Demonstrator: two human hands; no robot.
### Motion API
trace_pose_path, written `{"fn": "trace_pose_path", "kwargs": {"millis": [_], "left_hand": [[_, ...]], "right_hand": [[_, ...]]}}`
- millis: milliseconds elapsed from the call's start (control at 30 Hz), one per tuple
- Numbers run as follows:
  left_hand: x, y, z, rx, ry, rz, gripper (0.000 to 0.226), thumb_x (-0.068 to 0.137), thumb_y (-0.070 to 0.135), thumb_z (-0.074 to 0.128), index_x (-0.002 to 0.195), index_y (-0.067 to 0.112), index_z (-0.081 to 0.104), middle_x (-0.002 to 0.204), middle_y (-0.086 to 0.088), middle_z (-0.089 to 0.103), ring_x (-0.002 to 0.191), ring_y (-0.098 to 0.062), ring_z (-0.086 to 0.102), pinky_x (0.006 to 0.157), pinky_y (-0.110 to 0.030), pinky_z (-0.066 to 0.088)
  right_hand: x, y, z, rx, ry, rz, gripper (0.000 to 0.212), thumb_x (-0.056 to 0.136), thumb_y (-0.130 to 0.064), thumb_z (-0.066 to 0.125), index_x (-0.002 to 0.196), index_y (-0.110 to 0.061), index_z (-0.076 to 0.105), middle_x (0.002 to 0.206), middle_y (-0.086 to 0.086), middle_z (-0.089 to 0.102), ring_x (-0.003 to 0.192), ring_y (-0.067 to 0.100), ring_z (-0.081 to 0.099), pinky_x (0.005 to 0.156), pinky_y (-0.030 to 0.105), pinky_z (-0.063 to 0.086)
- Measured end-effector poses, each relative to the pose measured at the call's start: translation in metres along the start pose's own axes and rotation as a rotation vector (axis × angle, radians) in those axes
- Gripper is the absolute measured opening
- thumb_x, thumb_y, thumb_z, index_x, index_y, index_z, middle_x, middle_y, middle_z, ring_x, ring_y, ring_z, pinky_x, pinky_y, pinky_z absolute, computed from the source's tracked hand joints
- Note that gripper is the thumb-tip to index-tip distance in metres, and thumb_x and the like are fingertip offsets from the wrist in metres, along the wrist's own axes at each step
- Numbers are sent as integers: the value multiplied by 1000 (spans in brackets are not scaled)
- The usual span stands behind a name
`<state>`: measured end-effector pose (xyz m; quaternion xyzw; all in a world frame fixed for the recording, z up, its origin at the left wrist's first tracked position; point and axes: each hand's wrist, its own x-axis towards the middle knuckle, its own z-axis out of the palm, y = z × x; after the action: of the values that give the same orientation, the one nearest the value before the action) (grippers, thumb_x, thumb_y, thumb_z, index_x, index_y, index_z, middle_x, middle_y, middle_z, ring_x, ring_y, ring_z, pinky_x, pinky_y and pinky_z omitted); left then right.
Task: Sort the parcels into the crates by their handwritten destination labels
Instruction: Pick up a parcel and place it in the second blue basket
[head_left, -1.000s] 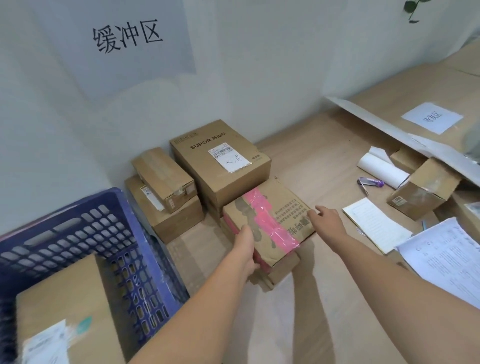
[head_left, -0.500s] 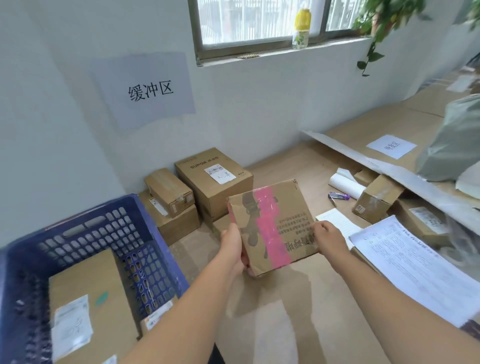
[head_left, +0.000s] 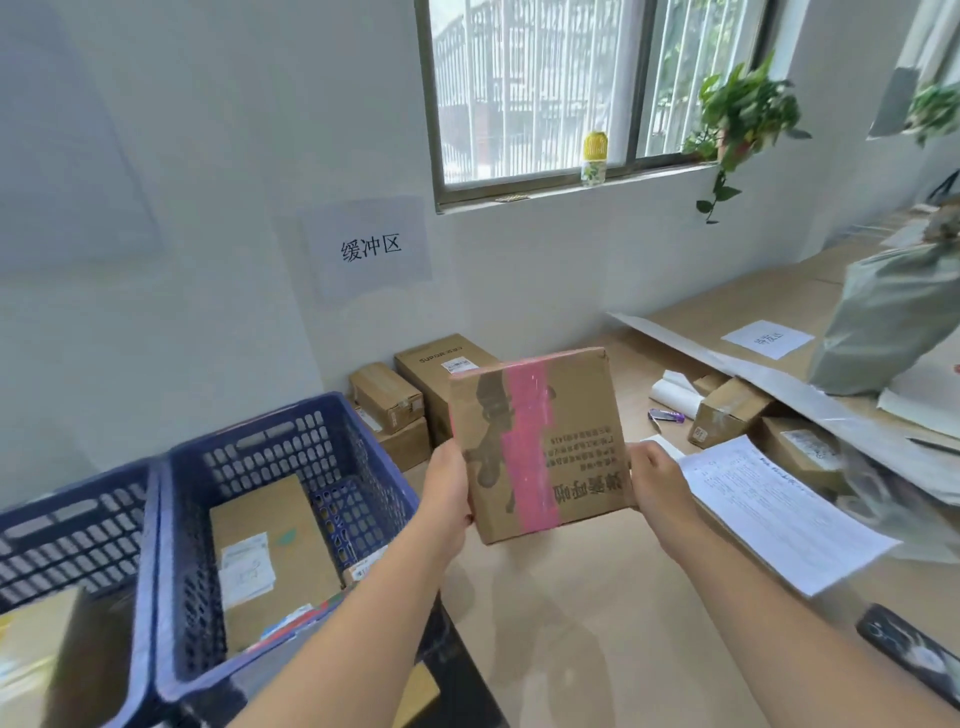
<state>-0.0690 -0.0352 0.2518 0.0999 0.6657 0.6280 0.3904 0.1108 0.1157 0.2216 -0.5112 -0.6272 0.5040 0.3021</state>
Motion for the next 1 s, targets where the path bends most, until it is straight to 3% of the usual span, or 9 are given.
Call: {"fn": "trace_pose_path", "kwargs": {"millis": [133, 267, 433, 533, 600, 700, 767, 900, 1000], "left_hand": [[-18, 15, -30, -17, -10, 109, 31, 102, 24, 38, 97, 28, 68, 88, 6, 75, 91, -16, 66, 76, -35, 49], [-20, 23, -63, -55, 18, 129, 26, 101, 22, 40, 93, 28, 64, 94, 11, 69, 98, -10, 58, 99, -42, 37], [-28, 21, -96, -87, 29, 127, 22, 94, 22, 42, 76, 21, 55, 70, 3, 62, 82, -19, 52, 86, -38, 40], [-34, 21, -114, -102, 15, 139, 24, 97, 28, 40, 95, 18, 62, 88, -2, 69, 89, -19, 61, 97, -41, 45], [-38, 24, -123, -91, 3, 150, 31, 98, 35, 40, 103, 18, 65, 96, -5, 70, 93, -20, 64, 97, -41, 48], [-49, 29, -133, -51, -27, 216, 25, 91, 42, 45, 86, 21, 57, 93, -4, 60, 86, -19, 58, 84, -40, 46], [-54, 26, -142, -28, -35, 282, 21, 90, 40, 50, 88, 19, 52, 109, 5, 62, 86, -7, 59, 84, -40, 43], [-52, 18, -154, -51, -25, 328, 16, 101, 3, 39, 99, 10, 54, 149, 5, 51, 111, 7, 58, 84, -27, 49], [-52, 18, -154, -82, -25, 338, 23, 100, -2, 36, 99, 12, 53, 150, 5, 50, 116, 5, 56, 79, -24, 50]], "right_hand": [[-14, -11, 12, 47, -60, -20, 47, 73, -56, 35, 89, -23, 64, 95, -1, 73, 98, 23, 67, 94, 53, 52], [-38, -37, 32, 251, -89, 24, 41, 101, -39, 31, 92, -16, 64, 99, 10, 71, 87, 22, 68, 94, 49, 54], [-48, -48, 46, 419, -226, 96, 53, 104, -57, 20, 106, -26, 64, 102, 6, 69, 95, 22, 66, 95, 41, 50], [-53, -55, 52, 406, -294, 101, 55, 102, -61, 23, 103, -24, 65, 105, 9, 67, 99, 24, 63, 101, 44, 49], [-55, -62, 52, 382, -332, 117, 56, 98, -64, 29, 103, -25, 68, 109, 11, 66, 99, 27, 61, 102, 49, 49], [-59, -74, 48, 297, -426, 160, 79, 73, -87, 49, 120, -27, 70, 122, 8, 68, 111, 28, 64, 94, 50, 54], [-55, -77, 49, 257, -479, 199, 91, 59, -91, 60, 122, -27, 71, 120, 8, 67, 103, 28, 62, 90, 45, 55], [-68, -82, 54, 210, -472, 172, 48, 81, -46, 72, 114, -11, 71, 85, 10, 66, 71, 26, 57, 57, 29, 50], [-74, -77, 58, 262, -424, 131, 34, 87, -27, 70, 112, -5, 70, 95, 15, 68, 76, 27, 61, 53, 29, 49]]}}
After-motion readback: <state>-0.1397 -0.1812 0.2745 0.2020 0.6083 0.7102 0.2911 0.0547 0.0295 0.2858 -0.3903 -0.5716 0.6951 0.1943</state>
